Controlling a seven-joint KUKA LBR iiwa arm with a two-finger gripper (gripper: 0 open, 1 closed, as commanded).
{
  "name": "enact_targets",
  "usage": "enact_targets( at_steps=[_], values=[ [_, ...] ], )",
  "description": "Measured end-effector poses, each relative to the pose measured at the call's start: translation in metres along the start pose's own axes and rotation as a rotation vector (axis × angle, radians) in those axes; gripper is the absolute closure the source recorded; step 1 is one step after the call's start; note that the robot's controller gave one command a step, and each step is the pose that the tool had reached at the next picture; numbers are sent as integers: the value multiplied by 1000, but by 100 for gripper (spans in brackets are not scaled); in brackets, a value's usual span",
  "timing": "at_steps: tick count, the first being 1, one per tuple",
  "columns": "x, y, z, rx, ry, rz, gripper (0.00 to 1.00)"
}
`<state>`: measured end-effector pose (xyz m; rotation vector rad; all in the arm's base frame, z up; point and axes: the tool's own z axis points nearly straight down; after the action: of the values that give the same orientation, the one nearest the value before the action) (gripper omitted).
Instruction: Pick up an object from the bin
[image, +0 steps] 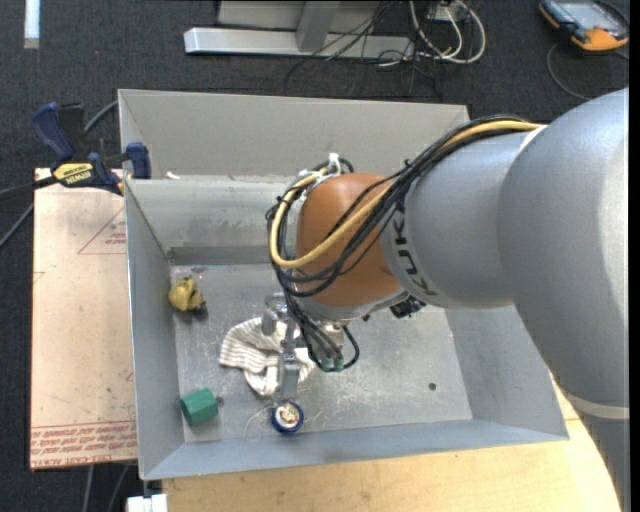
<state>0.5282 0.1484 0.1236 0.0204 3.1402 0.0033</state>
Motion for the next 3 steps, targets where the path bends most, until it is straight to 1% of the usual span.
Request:
enact_targets(
  at_steps=[1, 2, 3],
  values=[
    [-13, -13, 50, -3, -7, -301, 100],
    [-13, -13, 50, -3, -7, -301, 100],
    [-3, -3, -68, -4, -10, -310, 100]
  ],
)
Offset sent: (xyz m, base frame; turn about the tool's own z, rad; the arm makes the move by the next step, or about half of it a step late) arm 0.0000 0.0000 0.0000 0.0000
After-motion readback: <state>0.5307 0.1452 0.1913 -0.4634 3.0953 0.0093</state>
